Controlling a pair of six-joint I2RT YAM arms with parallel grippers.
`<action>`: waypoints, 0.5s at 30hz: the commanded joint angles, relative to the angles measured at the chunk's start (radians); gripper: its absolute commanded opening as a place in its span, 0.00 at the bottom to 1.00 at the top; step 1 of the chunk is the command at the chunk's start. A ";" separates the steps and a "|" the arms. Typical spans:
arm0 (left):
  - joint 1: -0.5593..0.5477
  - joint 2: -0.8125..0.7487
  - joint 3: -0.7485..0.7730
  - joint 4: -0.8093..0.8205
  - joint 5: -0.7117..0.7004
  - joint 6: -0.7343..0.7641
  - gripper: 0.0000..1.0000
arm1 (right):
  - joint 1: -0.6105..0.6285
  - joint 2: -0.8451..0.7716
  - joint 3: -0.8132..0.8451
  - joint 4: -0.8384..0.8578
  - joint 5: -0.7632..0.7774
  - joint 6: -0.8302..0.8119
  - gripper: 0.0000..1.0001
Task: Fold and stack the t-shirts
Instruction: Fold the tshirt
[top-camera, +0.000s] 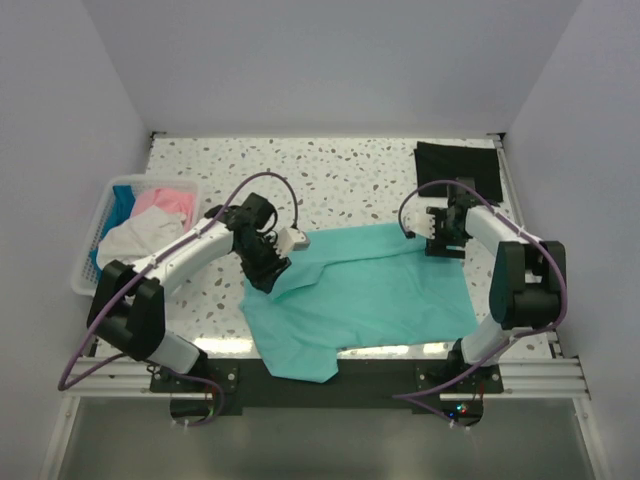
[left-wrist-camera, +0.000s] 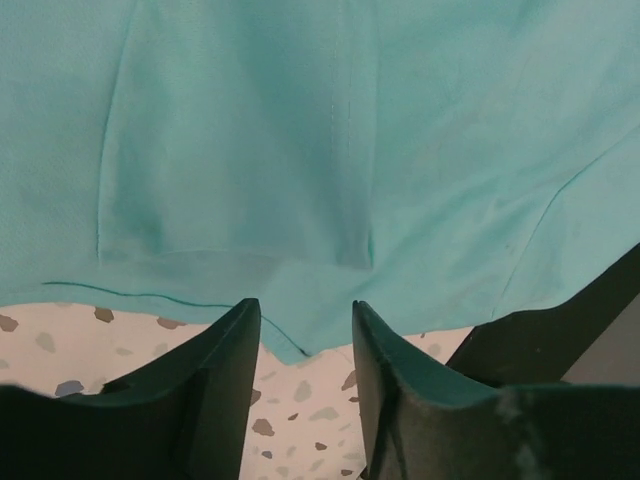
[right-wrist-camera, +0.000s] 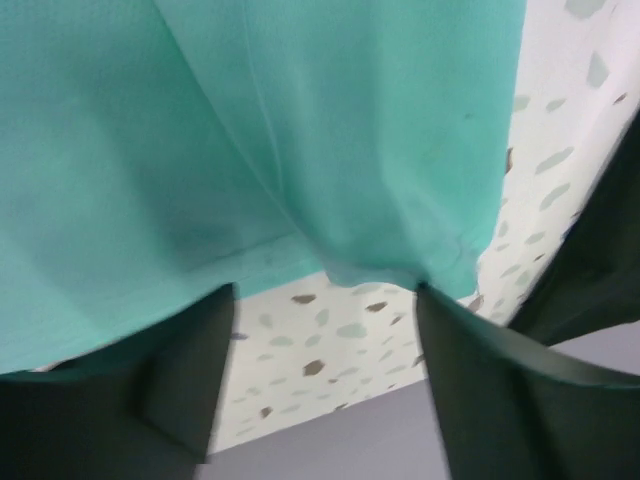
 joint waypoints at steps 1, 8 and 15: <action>0.027 -0.050 0.052 -0.048 0.043 0.039 0.49 | -0.036 -0.051 0.089 -0.166 0.003 0.011 0.84; 0.130 0.021 0.138 0.079 0.015 -0.055 0.50 | -0.035 0.032 0.422 -0.444 -0.109 0.270 0.82; 0.133 0.208 0.156 0.226 -0.117 -0.158 0.36 | 0.045 0.221 0.490 -0.445 -0.041 0.516 0.53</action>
